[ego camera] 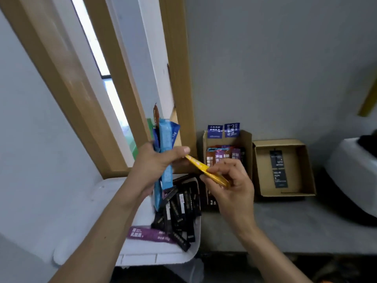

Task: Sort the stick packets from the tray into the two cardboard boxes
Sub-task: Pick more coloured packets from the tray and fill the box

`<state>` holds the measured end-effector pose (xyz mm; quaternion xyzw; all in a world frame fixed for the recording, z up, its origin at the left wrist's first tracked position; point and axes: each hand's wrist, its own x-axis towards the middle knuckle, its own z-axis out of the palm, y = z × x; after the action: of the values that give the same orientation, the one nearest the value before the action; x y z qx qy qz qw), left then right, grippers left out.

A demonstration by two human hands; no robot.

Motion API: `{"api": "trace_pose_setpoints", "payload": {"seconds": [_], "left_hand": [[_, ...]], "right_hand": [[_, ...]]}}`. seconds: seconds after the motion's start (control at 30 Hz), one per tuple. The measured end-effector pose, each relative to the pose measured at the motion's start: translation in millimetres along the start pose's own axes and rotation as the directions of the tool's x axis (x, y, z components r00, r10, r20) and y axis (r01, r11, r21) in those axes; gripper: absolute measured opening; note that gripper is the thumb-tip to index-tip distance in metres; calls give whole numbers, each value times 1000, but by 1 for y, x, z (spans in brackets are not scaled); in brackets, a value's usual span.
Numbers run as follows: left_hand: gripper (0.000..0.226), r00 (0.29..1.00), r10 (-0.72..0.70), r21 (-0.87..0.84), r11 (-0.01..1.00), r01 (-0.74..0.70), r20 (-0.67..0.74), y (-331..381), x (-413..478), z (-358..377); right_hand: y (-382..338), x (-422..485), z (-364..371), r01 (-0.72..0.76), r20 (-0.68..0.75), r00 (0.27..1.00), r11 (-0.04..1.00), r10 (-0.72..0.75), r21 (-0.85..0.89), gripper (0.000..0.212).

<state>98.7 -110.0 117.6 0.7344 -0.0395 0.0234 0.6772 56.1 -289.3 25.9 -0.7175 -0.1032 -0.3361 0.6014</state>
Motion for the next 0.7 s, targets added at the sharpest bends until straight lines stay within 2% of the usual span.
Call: {"api": "trace_pose_setpoints", "payload": {"seconds": [0.1,0.13,0.23,0.47,0.6,0.7], "left_hand": [[36,995,37,82,996,-44,93,3,6,23],[38,991,53,107,992,-67,124,4,8,29],[37,976,98,162,978,-131,196,10,16,45],[32,951,115,238,953,-187,289,24,24,72],[29,958,162,359,902,-241,237,22,28,81],[28,962,178,444,859,-254,205,17,34,90]], "right_hand": [[9,-2,-22,-64,-32,997,997,65,36,28],[10,-1,-28,-125,-23,991,985,129,120,31],[11,-1,-45,-301,39,948,854,315,425,30],[17,-11,-60,-459,162,888,801,431,384,37],[24,-10,-66,-454,129,890,828,436,330,27],[29,-10,-68,-448,83,894,875,440,183,23]]}}
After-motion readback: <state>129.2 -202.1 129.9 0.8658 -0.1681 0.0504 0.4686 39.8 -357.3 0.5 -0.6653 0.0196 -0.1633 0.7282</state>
